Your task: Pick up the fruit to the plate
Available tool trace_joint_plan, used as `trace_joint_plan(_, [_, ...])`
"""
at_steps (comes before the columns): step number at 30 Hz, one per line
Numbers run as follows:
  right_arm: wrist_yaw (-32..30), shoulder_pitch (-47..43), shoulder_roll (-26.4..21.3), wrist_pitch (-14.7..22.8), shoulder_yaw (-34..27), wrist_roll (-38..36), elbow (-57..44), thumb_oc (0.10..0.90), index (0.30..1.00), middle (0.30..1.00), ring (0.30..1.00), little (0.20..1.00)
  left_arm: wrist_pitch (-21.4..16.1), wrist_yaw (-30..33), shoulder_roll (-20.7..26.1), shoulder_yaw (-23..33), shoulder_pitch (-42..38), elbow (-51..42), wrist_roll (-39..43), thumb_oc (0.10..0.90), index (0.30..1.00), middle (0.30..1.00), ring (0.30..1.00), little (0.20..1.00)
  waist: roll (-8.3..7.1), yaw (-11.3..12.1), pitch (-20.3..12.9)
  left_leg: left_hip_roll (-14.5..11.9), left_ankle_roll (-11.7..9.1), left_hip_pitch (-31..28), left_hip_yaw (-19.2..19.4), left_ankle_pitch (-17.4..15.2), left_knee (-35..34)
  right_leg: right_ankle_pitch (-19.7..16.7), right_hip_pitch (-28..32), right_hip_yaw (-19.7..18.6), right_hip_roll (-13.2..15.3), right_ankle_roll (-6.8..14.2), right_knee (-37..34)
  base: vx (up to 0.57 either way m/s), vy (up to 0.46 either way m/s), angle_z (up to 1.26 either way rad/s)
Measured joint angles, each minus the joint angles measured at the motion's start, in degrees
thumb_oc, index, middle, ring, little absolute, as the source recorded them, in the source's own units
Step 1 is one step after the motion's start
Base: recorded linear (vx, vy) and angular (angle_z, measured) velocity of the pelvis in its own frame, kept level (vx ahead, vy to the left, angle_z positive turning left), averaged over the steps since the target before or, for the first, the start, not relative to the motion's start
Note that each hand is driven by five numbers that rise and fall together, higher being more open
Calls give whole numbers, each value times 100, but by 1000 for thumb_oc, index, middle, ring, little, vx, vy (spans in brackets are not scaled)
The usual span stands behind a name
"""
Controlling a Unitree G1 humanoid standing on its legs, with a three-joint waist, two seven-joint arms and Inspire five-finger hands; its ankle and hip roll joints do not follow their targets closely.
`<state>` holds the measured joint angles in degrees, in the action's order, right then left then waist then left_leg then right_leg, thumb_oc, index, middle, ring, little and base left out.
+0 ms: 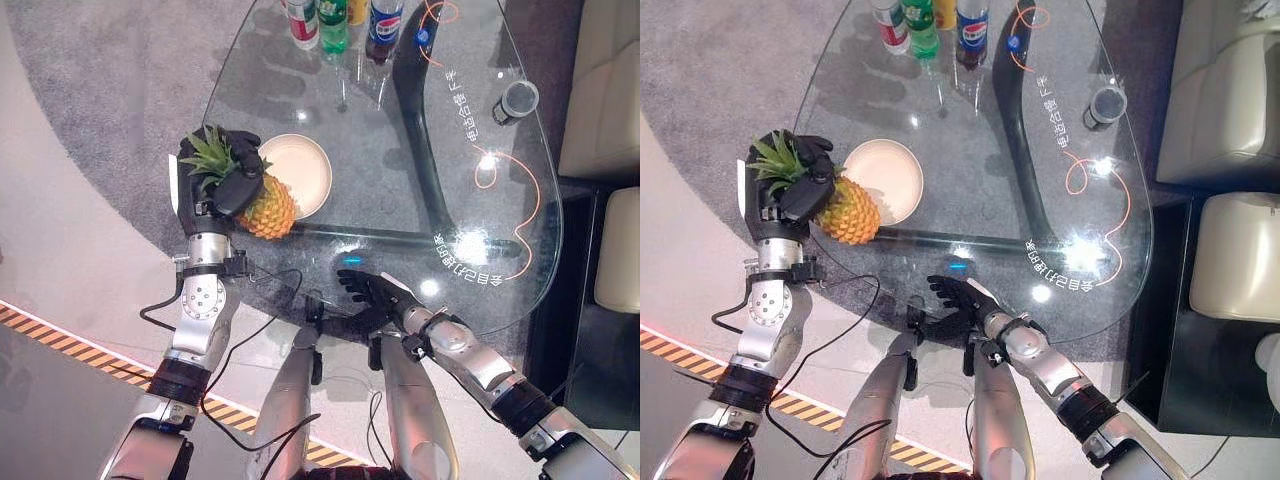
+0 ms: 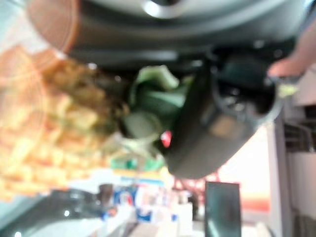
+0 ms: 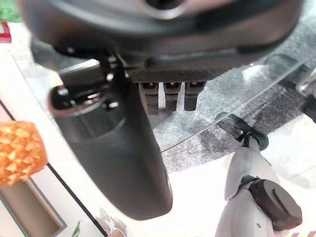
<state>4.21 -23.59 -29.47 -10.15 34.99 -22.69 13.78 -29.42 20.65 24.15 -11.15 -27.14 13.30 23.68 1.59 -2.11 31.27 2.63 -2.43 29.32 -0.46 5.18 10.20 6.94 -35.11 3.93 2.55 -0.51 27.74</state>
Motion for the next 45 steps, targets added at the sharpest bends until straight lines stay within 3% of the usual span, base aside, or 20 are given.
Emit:
trace_joint_plan(10, [419,-576,-8,-333,370,-3,121,800,900,900,900,900,-521,1295,10,6,-735,544,-754,100,300,300,300,200,0,-107,0,-16,-1,339,11,-1,157,-71,-303,-18,-42,-29,48,5,37,-2])
trace_joint_plan(23, [1256,-955,-225,-787,674,-6,134,800,900,900,900,900,-655,2006,37,-130,-1254,1279,-1258,100,300,300,300,200,-3,-113,0,6,-3,1013,130,-2,389,-174,-980,-134,-31,-1,202,5,64,-4])
trace_joint_plan(29, [1613,-1212,-274,-934,726,-143,140,800,900,900,900,900,-883,2244,43,-165,-1548,1621,-1441,100,300,300,300,200,-14,-130,-1,3,-3,1371,136,-4,533,-216,-1312,-140,-34,-6,284,0,40,-1])
trace_joint_plan(35, [2201,-1469,-271,-1072,793,-226,139,800,900,900,900,900,-1058,2368,40,-189,-1644,1722,-1464,100,300,300,300,200,-82,-173,7,-10,-3,1669,150,-4,613,-285,-1589,-153,-54,-1,290,0,0,0])
trace_joint_plan(45, [2297,-1590,-334,-1096,830,-277,153,800,900,900,900,900,-1450,2771,97,-203,-2135,2155,-1826,100,300,300,300,200,-251,-305,7,-7,0,2022,260,-5,705,-386,-1947,-307,-62,75,284,8,11,-5])
